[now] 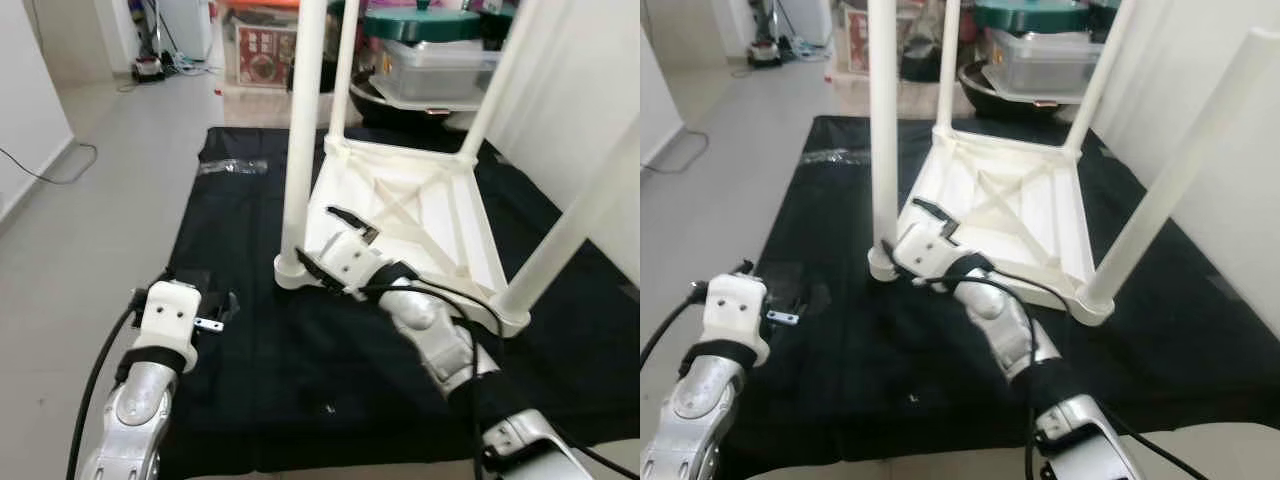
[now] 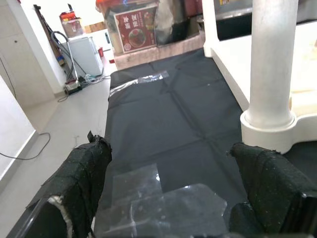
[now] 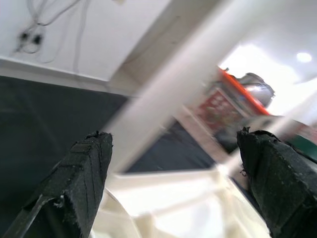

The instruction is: Building children table

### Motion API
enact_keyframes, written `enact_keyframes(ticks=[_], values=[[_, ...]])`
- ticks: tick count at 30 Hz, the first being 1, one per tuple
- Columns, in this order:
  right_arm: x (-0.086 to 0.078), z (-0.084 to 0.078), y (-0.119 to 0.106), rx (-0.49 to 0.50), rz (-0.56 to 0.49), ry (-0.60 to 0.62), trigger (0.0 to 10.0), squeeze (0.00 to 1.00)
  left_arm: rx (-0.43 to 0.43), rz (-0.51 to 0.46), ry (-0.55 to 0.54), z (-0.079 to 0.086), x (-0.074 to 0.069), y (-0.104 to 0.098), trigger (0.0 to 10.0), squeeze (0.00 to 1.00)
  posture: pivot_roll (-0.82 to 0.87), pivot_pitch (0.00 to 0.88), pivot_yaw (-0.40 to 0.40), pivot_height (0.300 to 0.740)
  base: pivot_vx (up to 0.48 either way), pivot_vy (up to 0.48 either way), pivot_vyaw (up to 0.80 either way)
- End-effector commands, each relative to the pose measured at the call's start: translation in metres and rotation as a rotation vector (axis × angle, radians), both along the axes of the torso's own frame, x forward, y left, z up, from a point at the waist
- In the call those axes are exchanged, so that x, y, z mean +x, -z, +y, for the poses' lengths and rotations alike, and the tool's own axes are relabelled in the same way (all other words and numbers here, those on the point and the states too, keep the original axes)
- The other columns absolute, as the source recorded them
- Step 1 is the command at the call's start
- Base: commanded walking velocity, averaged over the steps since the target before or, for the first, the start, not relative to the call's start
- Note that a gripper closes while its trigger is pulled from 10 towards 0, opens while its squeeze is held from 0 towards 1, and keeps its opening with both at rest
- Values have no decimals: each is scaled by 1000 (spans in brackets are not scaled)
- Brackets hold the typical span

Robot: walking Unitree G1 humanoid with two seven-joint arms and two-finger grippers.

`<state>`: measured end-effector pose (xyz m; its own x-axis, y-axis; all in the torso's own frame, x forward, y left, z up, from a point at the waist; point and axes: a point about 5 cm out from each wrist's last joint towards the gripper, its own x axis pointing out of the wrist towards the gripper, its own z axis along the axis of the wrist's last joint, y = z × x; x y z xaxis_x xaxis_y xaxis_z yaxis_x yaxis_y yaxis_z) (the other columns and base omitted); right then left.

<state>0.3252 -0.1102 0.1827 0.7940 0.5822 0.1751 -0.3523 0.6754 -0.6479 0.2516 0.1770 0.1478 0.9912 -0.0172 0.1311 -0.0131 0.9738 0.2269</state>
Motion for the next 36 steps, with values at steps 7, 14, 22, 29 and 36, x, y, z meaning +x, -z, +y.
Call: enact_keyframes(ticks=[7, 14, 22, 29, 36], values=[[11, -67, -99, 254, -459, 418, 10000, 0, -11, 13, 55, -7, 6, 2, 10000, 0, -9, 0, -32, 740, 0, 0, 0], [16, -96, -139, 219, -617, 595, 10000, 0, -1, 17, 59, -6, 5, 4, 10000, 0, 7, 0, -48, 740, 0, 0, 0], [-5, -135, -193, 246, -877, 796, 10000, 0, -11, 17, 39, -6, 2, 7, 10000, 0, 14, 0, -65, 740, 0, 0, 0], [12, -58, -131, 281, -530, 386, 10000, 0, 0, 14, 62, -9, 5, 5, 10000, 0, 23, 0, -66, 740, 0, 0, 0], [-9, 4, -111, 346, -403, 8, 10000, 0, 5, 21, 73, -13, 5, 7, 10000, 0, 26, 0, -62, 740, 0, -343, 0]])
